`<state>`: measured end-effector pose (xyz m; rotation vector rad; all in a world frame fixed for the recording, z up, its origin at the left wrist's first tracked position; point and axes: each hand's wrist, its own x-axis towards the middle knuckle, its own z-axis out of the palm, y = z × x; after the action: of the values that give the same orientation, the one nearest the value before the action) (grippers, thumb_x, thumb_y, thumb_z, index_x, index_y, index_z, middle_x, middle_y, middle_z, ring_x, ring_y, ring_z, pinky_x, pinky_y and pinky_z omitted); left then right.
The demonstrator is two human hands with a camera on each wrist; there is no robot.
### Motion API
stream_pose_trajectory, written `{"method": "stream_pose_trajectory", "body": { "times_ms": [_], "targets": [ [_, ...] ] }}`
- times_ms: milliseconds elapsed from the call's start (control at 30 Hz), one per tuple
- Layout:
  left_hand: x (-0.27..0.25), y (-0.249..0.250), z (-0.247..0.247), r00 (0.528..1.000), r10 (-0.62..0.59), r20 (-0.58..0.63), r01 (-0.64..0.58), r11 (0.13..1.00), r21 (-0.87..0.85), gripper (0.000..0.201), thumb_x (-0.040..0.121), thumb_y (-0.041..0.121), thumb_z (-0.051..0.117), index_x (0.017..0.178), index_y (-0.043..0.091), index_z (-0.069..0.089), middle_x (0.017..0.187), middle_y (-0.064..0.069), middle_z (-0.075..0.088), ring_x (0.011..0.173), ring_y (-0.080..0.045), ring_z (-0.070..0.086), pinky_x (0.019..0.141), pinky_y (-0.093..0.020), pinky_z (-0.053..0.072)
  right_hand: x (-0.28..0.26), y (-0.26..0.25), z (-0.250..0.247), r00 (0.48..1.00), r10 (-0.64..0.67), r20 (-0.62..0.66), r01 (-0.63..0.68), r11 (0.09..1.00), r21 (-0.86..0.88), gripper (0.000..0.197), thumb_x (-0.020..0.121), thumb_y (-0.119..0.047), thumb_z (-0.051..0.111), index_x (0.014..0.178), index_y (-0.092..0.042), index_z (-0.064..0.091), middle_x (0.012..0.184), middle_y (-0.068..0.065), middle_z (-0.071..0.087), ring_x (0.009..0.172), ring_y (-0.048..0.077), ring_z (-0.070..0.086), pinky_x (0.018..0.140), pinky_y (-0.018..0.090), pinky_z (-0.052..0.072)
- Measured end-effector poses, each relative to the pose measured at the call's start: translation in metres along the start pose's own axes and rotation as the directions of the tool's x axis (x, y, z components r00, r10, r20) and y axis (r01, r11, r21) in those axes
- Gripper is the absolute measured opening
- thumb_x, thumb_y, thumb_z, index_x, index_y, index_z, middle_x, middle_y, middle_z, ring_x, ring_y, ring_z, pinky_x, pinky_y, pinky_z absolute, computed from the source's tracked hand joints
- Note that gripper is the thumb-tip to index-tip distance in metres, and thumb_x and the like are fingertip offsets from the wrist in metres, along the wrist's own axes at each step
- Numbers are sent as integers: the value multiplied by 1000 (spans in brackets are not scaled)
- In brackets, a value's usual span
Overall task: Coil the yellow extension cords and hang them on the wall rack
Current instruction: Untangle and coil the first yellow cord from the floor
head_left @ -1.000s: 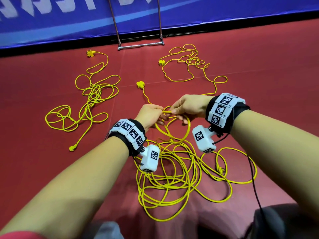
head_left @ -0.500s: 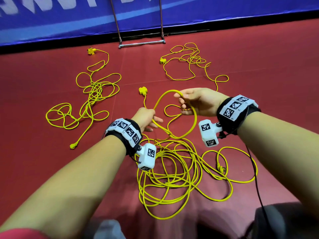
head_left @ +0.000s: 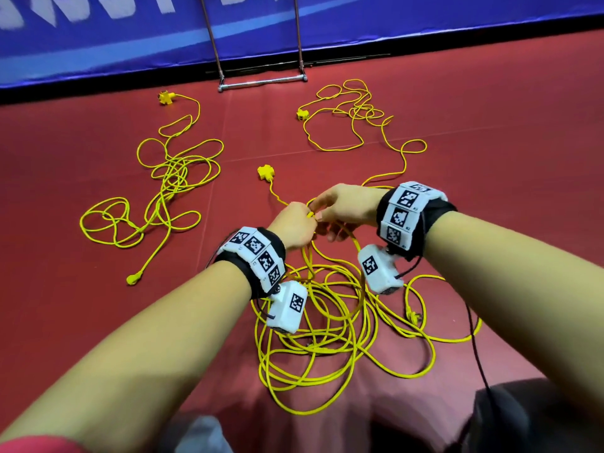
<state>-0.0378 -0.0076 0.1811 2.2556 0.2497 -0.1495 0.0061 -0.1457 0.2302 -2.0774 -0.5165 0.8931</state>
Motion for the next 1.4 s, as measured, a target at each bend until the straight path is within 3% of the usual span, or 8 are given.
{"method": "stream_pose_trajectory", "body": {
  "times_ms": [267, 433, 533, 867, 1033, 1133, 1233, 1400],
  "targets": [
    [-1, -2, -7, 994, -102, -34, 87, 945, -314, 27, 102, 4, 33, 126, 5, 46, 71, -5, 66, 52, -15, 49, 34, -14, 31, -1, -4, -6, 989, 7, -150, -24, 994, -109, 21, 95, 4, 51, 83, -7, 64, 67, 7, 62, 44, 13, 55, 48, 25, 51],
    [3, -29, -19, 968, -189, -164, 149, 963, -226, 27, 103, 16, 36, 113, 9, 60, 67, -5, 56, 57, -26, 57, 40, -17, 37, -4, -5, -17, 989, -131, -62, 138, 983, 125, 26, 97, 8, 45, 89, -6, 66, 71, 6, 64, 52, 10, 58, 55, 24, 51],
    [8, -38, -29, 959, -127, -254, 95, 986, -137, 28, 101, 20, 43, 113, 14, 68, 88, -13, 64, 82, -33, 62, 69, -32, 51, -5, -3, -25, 981, -194, -5, 186, 932, 310, 26, 98, 7, 42, 99, -3, 66, 75, 6, 62, 60, 12, 58, 59, 24, 51],
    [2, -26, -23, 997, -32, -66, 11, 956, -295, 25, 106, 23, 34, 104, 14, 57, 90, -3, 57, 59, -15, 57, 50, -27, 47, -3, 8, -46, 973, -110, -204, 225, 668, 709, 30, 103, -2, 33, 102, -9, 63, 73, -3, 57, 61, 8, 56, 64, 25, 54],
    [6, -32, -23, 995, 8, -100, -7, 1000, 8, 35, 103, 29, 41, 108, 1, 62, 100, -28, 65, 90, -43, 62, 76, -39, 48, 8, 22, -43, 910, 193, -367, 25, 858, 513, 27, 93, 1, 39, 90, -14, 61, 72, 1, 59, 55, 11, 54, 55, 23, 45],
    [3, -28, -21, 999, 11, -37, -8, 997, 79, 30, 100, 34, 50, 103, 9, 67, 86, -24, 64, 83, -41, 61, 69, -32, 41, 14, 31, -37, 872, 22, -488, -57, 997, -56, 39, 87, 1, 52, 121, -13, 64, 108, 10, 67, 86, 18, 62, 79, 32, 52],
    [2, -15, -16, 997, 68, 22, -70, 990, 122, 28, 98, 35, 56, 88, 10, 66, 61, 1, 52, 53, -19, 48, 54, -26, 35, 9, 17, -19, 952, -161, -260, 82, 953, -291, 46, 89, -3, 59, 134, -10, 56, 124, 7, 63, 109, 17, 59, 97, 28, 47],
    [5, -6, -10, 996, 48, -76, -51, 998, -40, 41, 99, 27, 52, 60, 15, 50, 51, -1, 45, 43, -17, 33, 46, -26, 26, 6, 0, 3, 975, -196, -109, 141, 912, -384, 20, 98, -13, 51, 108, -4, 66, 69, 1, 61, 60, 14, 58, 50, 17, 44]
  ]
}}
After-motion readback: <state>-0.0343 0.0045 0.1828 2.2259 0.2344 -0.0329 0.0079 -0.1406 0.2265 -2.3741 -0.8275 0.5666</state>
